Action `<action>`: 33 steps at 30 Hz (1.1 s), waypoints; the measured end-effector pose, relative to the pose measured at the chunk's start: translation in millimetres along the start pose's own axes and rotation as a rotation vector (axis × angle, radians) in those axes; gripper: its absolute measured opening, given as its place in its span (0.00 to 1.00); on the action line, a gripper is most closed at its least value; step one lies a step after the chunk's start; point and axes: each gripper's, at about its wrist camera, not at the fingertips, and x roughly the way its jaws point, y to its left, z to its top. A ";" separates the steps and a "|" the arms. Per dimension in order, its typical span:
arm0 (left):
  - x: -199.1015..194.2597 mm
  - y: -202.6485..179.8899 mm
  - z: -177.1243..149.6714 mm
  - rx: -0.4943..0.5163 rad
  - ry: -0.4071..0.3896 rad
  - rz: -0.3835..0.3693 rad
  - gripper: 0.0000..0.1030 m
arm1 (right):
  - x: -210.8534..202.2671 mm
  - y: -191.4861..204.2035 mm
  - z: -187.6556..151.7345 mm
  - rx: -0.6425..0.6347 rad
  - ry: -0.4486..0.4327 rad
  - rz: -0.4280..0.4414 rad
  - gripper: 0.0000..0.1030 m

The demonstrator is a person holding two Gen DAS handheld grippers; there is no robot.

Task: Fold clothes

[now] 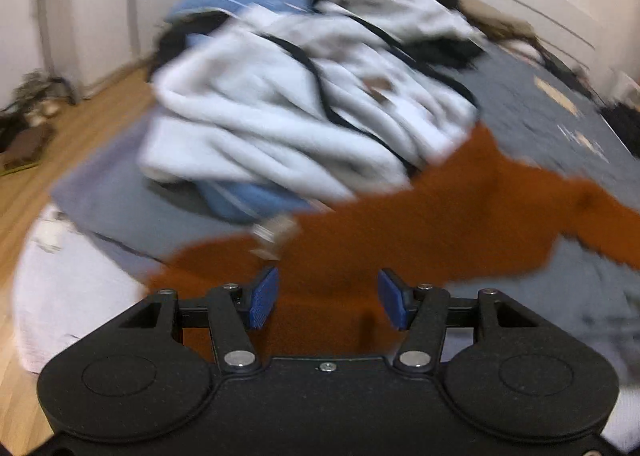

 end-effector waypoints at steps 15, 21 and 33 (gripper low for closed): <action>63.4 43.0 2.2 0.131 0.146 0.231 0.80 | 6.1 -6.6 -2.4 0.005 0.024 -0.014 0.62; 74.7 48.0 4.9 0.116 0.136 0.172 0.72 | 9.8 -5.5 -6.0 -0.004 0.043 -0.017 0.62; 3.2 5.6 26.6 0.263 -0.032 0.045 0.10 | 8.0 -5.4 -4.5 0.004 0.033 -0.014 0.62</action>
